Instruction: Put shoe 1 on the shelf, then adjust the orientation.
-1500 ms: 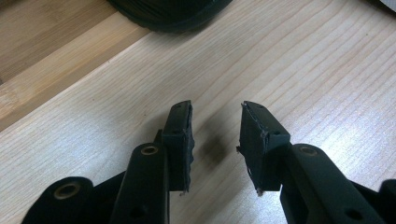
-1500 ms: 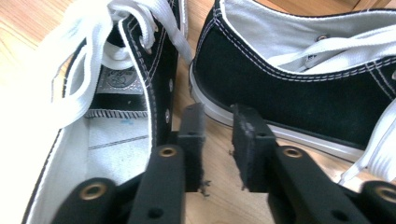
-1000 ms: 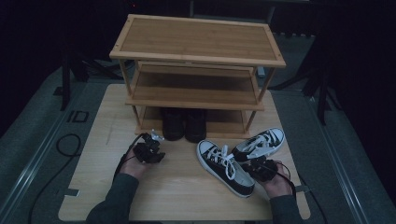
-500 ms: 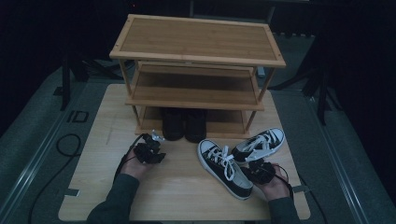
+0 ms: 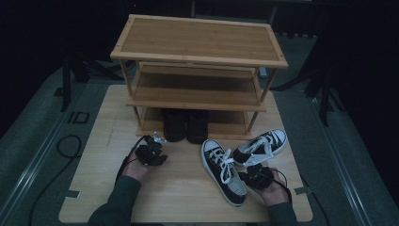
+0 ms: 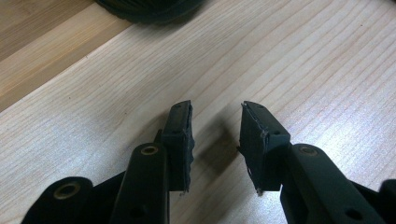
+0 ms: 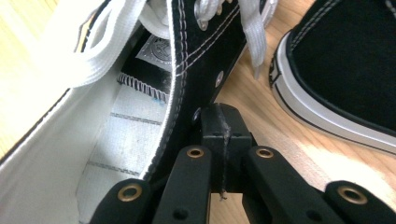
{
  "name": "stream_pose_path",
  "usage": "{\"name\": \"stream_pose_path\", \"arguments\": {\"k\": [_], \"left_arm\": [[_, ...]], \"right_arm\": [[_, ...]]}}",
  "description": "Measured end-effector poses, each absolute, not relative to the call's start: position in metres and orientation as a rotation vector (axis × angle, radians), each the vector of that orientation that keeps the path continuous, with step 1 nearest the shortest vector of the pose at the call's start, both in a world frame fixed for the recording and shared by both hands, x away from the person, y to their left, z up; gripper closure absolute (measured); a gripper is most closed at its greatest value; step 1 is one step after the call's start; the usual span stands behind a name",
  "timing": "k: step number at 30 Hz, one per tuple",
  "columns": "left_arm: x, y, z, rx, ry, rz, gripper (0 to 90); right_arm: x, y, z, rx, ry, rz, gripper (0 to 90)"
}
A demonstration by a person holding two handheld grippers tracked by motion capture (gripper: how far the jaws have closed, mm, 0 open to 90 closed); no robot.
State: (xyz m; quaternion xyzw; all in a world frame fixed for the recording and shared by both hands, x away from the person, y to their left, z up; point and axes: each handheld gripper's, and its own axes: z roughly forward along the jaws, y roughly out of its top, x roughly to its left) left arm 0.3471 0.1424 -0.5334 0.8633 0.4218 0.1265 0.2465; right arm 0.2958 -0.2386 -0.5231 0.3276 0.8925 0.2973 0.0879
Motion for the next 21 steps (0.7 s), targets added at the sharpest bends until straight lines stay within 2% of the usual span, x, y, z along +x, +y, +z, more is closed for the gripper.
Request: {"name": "stream_pose_path", "arguments": {"k": [15, 21], "left_arm": [[0.346, 0.140, -0.535, 2.361, 1.145, 0.338, 64.4], [0.347, 0.143, -0.534, 2.357, 1.150, 0.341, 64.4]], "right_arm": [[0.291, -0.234, -0.522, 0.907, 2.709, 0.910, 90.0], [0.299, -0.245, -0.509, 0.969, 2.630, 0.921, 90.0]]}}
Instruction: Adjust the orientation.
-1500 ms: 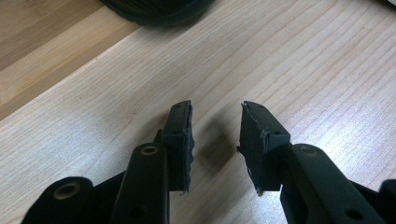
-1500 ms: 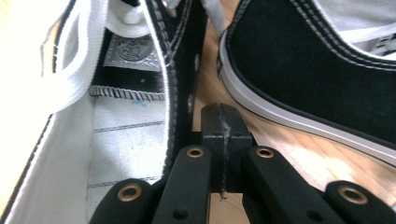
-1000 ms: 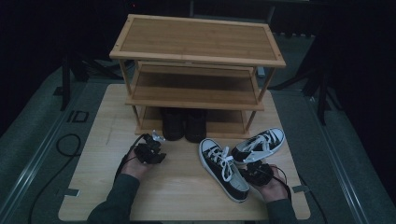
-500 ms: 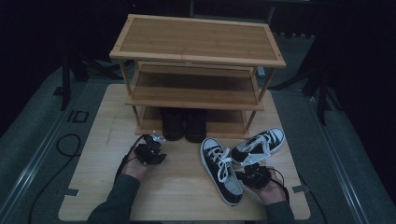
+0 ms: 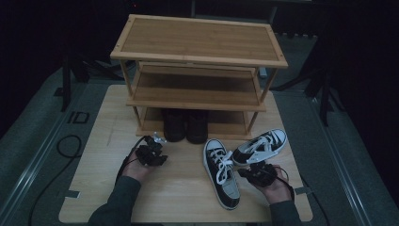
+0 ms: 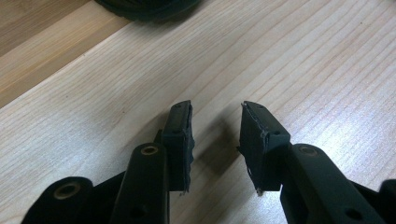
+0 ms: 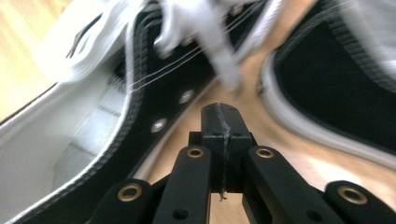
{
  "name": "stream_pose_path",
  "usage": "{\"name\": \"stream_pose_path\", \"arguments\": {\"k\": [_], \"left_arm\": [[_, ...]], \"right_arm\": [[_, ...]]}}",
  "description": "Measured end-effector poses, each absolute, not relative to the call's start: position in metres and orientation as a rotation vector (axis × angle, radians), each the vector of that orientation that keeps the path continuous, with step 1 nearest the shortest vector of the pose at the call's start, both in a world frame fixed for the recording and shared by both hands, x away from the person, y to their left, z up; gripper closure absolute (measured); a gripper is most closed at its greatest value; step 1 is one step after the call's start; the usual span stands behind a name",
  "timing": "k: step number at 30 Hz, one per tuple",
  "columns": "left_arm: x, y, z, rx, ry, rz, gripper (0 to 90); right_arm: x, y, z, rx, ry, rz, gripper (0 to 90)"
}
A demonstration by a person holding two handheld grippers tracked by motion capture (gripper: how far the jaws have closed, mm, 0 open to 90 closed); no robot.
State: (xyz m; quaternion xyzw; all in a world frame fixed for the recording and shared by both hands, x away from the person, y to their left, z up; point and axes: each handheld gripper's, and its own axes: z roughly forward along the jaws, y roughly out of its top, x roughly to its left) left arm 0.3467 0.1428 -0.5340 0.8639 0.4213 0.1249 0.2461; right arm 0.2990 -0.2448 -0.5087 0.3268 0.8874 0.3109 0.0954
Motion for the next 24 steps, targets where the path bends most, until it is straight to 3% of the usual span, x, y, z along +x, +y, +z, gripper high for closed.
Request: {"name": "stream_pose_path", "arguments": {"k": [24], "left_arm": [[0.346, 0.144, -0.533, 2.352, 1.144, 0.340, 64.2]], "right_arm": [[0.337, -0.260, -0.461, 1.090, 2.437, 0.905, 90.0]]}}
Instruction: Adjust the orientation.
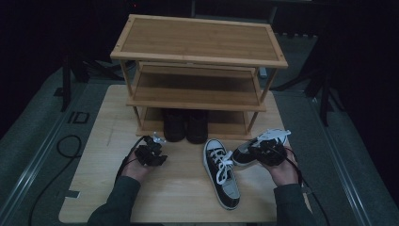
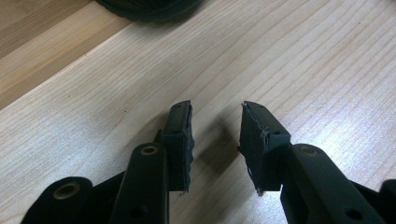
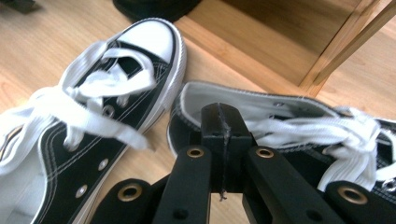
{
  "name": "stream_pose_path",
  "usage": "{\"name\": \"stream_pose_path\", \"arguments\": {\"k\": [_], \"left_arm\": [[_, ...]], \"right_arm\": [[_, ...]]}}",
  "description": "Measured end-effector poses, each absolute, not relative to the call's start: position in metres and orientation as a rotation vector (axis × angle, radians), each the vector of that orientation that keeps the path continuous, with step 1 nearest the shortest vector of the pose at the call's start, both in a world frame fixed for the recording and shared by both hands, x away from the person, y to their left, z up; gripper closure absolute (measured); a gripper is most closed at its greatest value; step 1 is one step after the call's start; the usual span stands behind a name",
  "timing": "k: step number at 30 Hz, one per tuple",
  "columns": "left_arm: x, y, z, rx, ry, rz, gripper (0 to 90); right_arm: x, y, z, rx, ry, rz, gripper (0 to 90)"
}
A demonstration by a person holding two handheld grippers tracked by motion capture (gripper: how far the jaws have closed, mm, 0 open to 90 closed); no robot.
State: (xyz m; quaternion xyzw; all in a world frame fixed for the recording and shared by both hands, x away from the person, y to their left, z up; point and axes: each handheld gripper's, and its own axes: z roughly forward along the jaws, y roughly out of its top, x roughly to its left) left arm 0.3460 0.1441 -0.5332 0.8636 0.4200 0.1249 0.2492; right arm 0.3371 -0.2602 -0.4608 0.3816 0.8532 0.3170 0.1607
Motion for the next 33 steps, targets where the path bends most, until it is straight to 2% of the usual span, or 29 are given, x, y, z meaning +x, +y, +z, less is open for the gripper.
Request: {"name": "stream_pose_path", "arguments": {"k": [11, 33], "left_arm": [[0.346, 0.144, -0.533, 2.343, 1.145, 0.340, 63.9], [0.346, 0.143, -0.535, 2.342, 1.140, 0.327, 62.4]], "right_arm": [[0.360, -0.251, -0.468, 1.111, 2.462, 0.806, 90.0], [0.377, -0.248, -0.493, 1.157, 2.536, 0.712, 90.0]]}}
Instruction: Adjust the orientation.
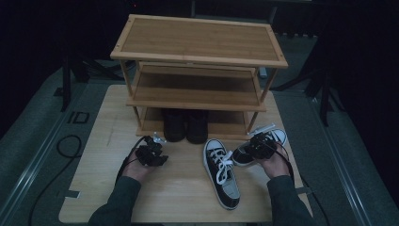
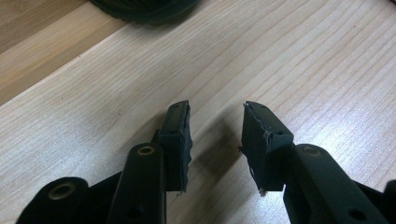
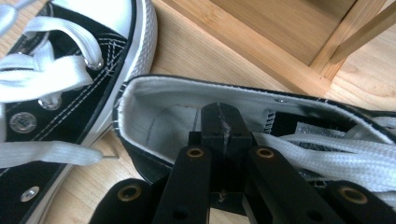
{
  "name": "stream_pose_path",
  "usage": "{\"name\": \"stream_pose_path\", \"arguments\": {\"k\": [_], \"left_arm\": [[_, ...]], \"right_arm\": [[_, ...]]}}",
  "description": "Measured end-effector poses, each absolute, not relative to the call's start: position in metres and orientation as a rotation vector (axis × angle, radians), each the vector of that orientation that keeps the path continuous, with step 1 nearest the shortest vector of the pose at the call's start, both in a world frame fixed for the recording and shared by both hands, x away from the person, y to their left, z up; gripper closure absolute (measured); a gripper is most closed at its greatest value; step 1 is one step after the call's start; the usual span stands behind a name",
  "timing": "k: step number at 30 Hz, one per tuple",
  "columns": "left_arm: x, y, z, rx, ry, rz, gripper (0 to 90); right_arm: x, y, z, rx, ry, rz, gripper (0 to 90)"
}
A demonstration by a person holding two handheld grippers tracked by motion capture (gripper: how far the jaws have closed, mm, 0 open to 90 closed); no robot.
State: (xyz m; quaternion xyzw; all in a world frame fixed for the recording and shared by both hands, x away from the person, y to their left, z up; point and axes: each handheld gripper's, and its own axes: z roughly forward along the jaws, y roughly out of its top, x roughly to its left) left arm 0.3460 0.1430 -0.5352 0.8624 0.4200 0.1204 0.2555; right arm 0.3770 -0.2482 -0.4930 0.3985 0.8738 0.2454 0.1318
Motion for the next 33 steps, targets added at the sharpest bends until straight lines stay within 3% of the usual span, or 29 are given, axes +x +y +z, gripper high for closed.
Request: {"name": "stream_pose_path", "arguments": {"k": [33], "left_arm": [[0.344, 0.146, -0.536, 2.331, 1.145, 0.317, 61.6]], "right_arm": [[0.355, -0.258, -0.493, 1.160, 2.560, 0.601, 90.0]]}}
